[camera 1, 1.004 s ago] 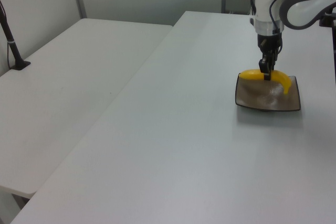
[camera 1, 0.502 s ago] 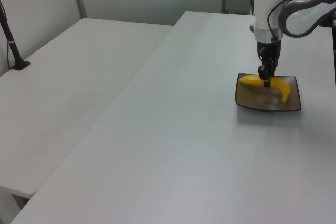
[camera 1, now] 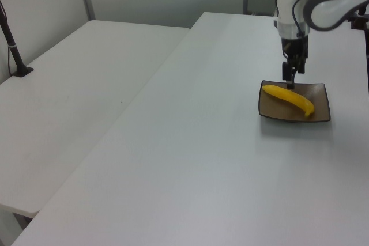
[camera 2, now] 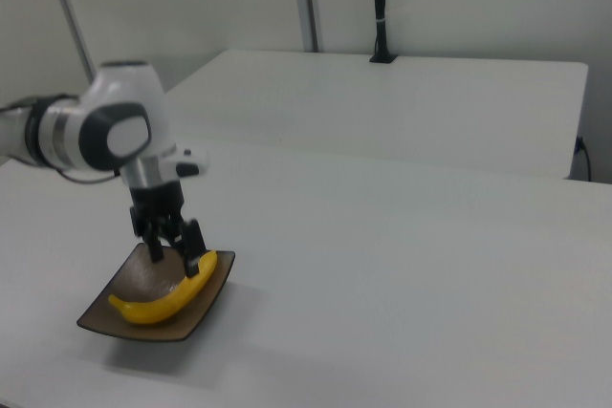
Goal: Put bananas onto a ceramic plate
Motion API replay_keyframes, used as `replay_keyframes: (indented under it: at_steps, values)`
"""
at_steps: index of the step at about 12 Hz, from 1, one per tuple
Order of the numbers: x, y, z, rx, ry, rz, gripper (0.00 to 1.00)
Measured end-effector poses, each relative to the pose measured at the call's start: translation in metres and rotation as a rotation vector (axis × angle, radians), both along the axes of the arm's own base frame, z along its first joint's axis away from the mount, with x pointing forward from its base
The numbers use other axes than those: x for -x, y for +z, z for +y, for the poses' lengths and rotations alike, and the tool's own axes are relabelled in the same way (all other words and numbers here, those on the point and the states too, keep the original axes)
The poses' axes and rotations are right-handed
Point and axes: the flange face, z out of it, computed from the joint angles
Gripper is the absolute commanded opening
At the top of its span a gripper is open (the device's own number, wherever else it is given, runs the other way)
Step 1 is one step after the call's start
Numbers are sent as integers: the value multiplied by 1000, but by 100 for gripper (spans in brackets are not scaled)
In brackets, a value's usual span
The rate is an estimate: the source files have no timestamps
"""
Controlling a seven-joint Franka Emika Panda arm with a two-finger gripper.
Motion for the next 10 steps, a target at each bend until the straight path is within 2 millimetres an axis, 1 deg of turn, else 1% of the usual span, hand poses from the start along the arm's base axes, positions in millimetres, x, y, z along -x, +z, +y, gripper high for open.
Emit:
replay_keyframes:
  at_steps: [2, 3, 4, 5, 7, 10]
  values:
    - [-10, 37, 1, 3, -5, -7, 100]
    - [-16, 71, 1, 2, -8, -31, 100]
    - [-19, 99, 2, 1, -10, -52, 100]
    - [-20, 117, 2, 1, -11, -63, 100]
    - [-20, 168, 3, -1, -15, -98, 100]
    - [-21, 211, 3, -8, -20, -146, 100]
